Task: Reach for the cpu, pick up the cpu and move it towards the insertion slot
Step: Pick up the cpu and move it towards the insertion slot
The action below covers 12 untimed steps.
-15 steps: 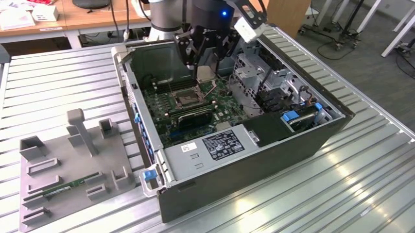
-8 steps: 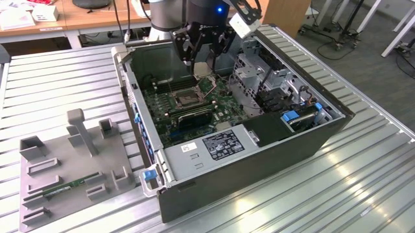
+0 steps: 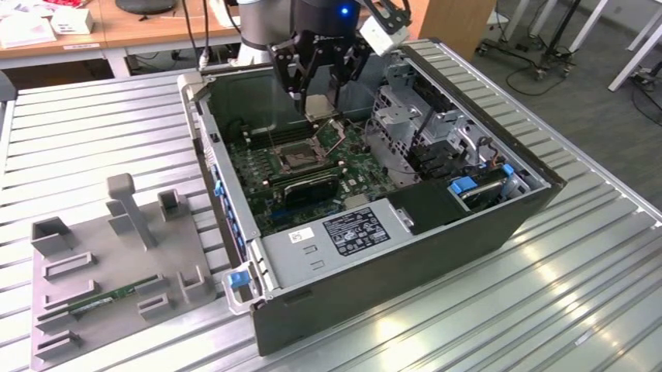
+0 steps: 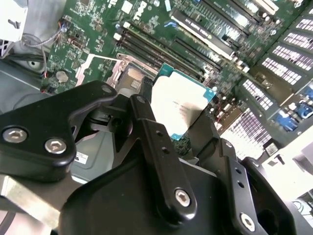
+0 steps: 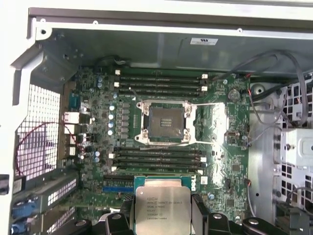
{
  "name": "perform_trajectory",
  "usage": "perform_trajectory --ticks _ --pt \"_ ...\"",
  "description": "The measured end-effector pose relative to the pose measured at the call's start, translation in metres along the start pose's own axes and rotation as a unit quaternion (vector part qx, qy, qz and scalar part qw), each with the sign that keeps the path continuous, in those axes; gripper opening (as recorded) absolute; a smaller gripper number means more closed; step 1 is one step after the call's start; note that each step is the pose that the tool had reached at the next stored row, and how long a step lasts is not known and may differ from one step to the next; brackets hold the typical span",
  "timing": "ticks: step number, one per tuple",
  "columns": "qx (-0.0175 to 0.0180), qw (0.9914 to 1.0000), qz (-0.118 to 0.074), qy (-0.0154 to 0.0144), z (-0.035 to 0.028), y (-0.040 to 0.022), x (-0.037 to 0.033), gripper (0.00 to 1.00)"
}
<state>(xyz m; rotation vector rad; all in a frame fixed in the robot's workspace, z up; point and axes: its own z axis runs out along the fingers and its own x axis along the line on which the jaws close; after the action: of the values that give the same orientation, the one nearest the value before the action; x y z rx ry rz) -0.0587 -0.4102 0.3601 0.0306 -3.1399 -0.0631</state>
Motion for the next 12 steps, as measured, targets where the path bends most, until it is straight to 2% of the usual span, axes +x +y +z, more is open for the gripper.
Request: perform_trajectory --ticks 5,12 --pt "0.0000 1.00000 0.000 0.0000 0.0006 0.0061 -0.0001 0.54" --pt "0.0000 1.00000 0.000 0.0000 0.0023 0.0070 -0.0001 0.54"
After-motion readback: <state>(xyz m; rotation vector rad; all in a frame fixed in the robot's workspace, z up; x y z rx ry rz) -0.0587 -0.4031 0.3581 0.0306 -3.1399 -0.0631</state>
